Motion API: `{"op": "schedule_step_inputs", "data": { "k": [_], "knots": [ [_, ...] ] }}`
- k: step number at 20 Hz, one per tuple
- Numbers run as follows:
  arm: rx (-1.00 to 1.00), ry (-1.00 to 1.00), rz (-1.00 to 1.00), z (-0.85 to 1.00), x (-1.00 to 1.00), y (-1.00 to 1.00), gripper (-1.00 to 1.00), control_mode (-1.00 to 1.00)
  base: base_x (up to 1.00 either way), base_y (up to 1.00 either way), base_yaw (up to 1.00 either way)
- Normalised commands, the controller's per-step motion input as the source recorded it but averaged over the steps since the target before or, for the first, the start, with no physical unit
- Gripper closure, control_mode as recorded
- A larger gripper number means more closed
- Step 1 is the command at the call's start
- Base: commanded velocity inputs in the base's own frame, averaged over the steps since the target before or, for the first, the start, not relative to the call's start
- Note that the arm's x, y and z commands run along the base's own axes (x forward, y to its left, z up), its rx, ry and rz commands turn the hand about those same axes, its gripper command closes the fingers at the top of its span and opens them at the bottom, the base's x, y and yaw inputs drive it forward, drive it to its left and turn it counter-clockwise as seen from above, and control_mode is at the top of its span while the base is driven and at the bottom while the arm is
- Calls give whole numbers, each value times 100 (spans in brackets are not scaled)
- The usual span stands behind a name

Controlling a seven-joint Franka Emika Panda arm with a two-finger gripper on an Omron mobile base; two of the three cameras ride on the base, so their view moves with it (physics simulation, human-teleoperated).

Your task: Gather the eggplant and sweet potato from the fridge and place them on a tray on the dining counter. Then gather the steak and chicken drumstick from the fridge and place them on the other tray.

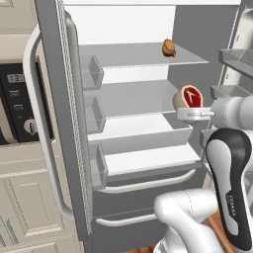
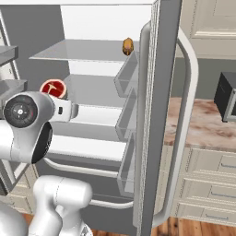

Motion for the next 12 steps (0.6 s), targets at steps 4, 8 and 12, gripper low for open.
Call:
{"op": "schedule_step_inputs", "data": {
  "k": [4,8,12],
  "knots": [
    [0,0,0,0,0,0,100,100,-12,0,0],
    [0,0,0,0,0,0,100,100,-86,-29,0],
    [0,0,0,0,0,0,100,100,-100,-17,0]
  ]
}}
